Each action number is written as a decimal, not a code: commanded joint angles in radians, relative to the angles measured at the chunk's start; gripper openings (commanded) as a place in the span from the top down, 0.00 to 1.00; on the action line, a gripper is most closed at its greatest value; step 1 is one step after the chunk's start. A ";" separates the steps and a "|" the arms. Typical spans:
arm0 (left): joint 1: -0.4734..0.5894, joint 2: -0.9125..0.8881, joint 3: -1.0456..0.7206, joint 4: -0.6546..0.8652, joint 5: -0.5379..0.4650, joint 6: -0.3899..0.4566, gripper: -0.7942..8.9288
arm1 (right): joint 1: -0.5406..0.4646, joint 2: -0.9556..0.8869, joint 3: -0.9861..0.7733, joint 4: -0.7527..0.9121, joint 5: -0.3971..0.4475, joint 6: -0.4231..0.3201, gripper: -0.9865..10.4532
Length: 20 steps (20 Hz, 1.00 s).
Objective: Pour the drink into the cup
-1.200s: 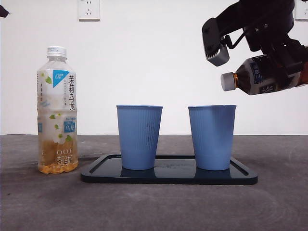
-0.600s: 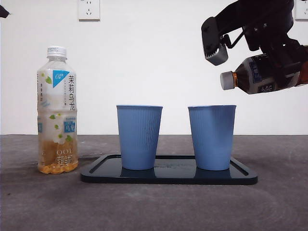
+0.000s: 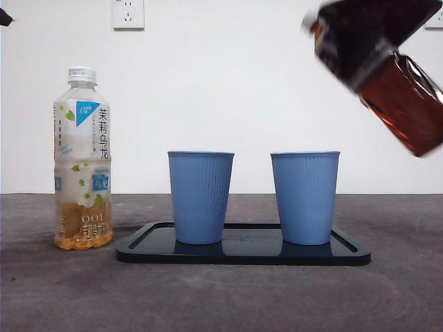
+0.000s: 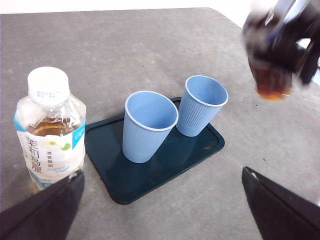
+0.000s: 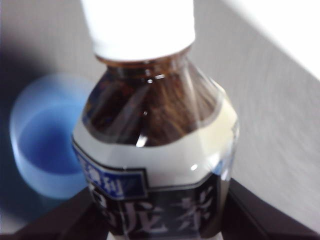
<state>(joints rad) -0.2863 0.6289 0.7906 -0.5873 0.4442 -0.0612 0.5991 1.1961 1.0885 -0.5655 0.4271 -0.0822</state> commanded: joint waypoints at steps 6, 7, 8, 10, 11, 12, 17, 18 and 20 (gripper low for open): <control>-0.004 0.019 0.018 0.003 0.001 0.017 0.41 | -0.175 -0.208 -0.483 0.757 -0.193 0.162 0.74; -0.004 0.025 0.018 0.004 0.001 0.017 0.41 | -0.190 -0.208 -0.526 0.809 -0.203 0.173 0.74; -0.004 0.030 0.018 0.003 0.001 0.016 0.41 | -0.211 -0.201 -0.600 0.905 -0.225 0.188 0.74; -0.004 0.040 0.018 0.004 0.001 0.015 0.41 | -0.247 -0.183 -0.692 1.046 -0.248 0.212 0.74; -0.004 0.046 0.018 0.003 0.001 0.015 0.41 | -0.266 -0.168 -0.727 1.108 -0.257 0.217 0.74; -0.004 0.053 0.018 0.004 0.001 0.015 0.41 | -0.288 -0.153 -0.755 1.161 -0.276 0.223 0.74; -0.004 0.082 0.018 0.004 0.001 0.016 0.41 | -0.357 -0.063 -0.773 1.287 -0.352 0.228 0.74; -0.004 0.087 0.018 0.004 0.001 0.016 0.41 | -0.363 -0.043 -0.773 1.304 -0.352 0.228 0.74; -0.004 0.096 0.018 0.004 0.001 0.016 0.41 | -0.373 -0.007 -0.773 1.329 -0.352 0.228 0.74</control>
<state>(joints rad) -0.2863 0.7174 0.7910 -0.5945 0.4438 -0.0612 0.2276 1.1908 0.2909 0.7090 0.0708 0.1368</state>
